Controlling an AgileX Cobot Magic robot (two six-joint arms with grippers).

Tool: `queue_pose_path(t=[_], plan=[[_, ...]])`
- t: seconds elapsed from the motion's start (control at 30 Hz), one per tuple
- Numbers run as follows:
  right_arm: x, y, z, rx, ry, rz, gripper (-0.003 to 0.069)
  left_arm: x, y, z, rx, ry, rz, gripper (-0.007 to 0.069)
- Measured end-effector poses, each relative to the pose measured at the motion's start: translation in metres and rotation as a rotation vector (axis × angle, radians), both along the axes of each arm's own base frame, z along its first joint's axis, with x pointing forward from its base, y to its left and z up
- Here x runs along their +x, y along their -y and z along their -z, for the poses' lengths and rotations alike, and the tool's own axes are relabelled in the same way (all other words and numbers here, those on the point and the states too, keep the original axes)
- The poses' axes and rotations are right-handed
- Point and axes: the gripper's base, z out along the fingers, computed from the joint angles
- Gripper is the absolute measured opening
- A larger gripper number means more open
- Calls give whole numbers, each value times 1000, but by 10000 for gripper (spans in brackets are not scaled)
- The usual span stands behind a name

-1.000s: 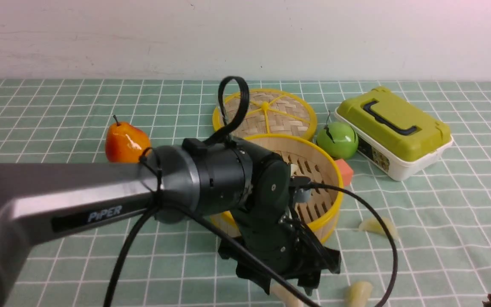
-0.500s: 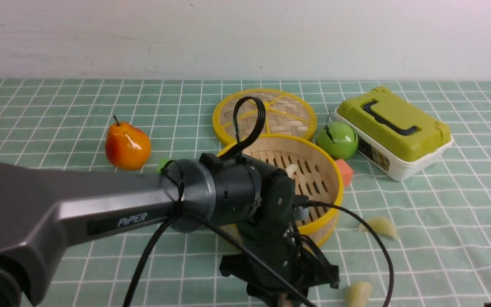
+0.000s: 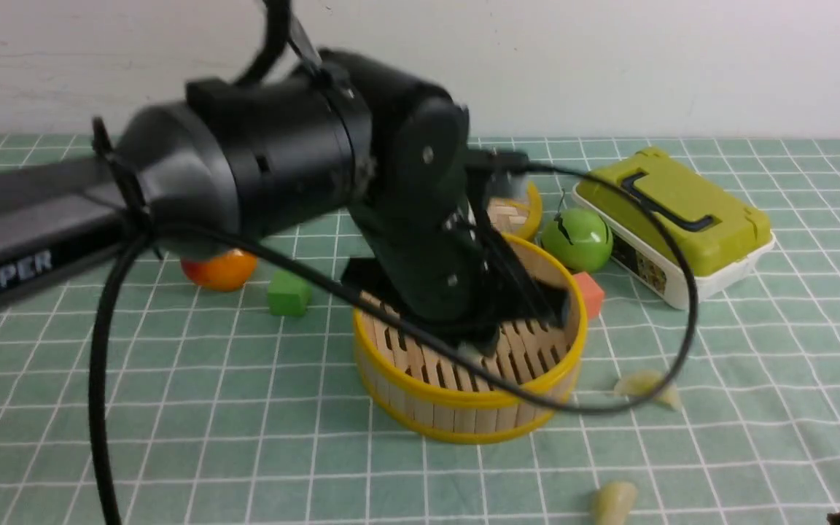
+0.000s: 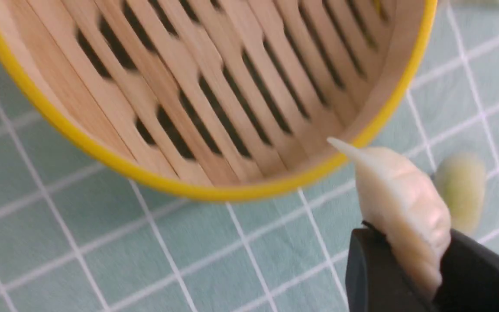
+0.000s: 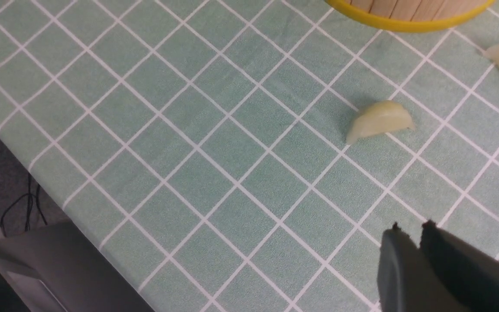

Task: Put the dumplings into the steamer on the table with the blue tablecloth.
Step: 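Place the dumpling into the bamboo steamer basket with the left gripper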

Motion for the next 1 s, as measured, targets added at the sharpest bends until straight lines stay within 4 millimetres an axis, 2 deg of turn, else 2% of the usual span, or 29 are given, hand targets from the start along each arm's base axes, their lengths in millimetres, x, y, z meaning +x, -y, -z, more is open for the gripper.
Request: queue_pose_path(t=[0.07, 0.13, 0.23, 0.27, 0.3, 0.4, 0.53, 0.6, 0.63, 0.8, 0.87, 0.97, 1.0], plan=[[1, 0, -1, 8, 7, 2, 79, 23, -9, -5, -8, 29, -50, 154], [1, -1, -1, 10, 9, 3, 80, 44, -15, 0, -11, 34, -90, 154], [1, -1, -1, 29, -8, 33, 85, 76, -19, 23, 4, 28, -135, 154], [1, -1, -1, 33, -13, 39, 85, 80, -19, 27, 6, 25, -139, 154], [1, 0, -1, 41, -25, 63, 86, 90, -18, 41, 14, 15, -150, 154], [4, 2, 2, 33, -71, 136, 90, 107, -14, 73, 36, -9, -161, 154], [10, 5, 10, -17, -141, 216, 95, 114, -11, 98, 52, -20, -160, 165], [14, 5, 14, -43, -176, 243, 98, 116, -10, 105, 57, -23, -159, 204], [17, 5, 16, -54, -190, 249, 105, 117, -9, 108, 61, -21, -158, 253], [26, 0, 24, -85, -239, 251, 158, 116, -12, 96, 83, -23, -156, 372], [33, -3, 28, -100, -263, 253, 227, 112, -16, 75, 119, -24, -141, 409], [46, -9, 34, -124, -299, 252, 325, 103, -24, 30, 146, 21, -103, 416], [53, -12, 36, -136, -317, 249, 367, 96, -30, 4, 146, 60, -88, 408]])
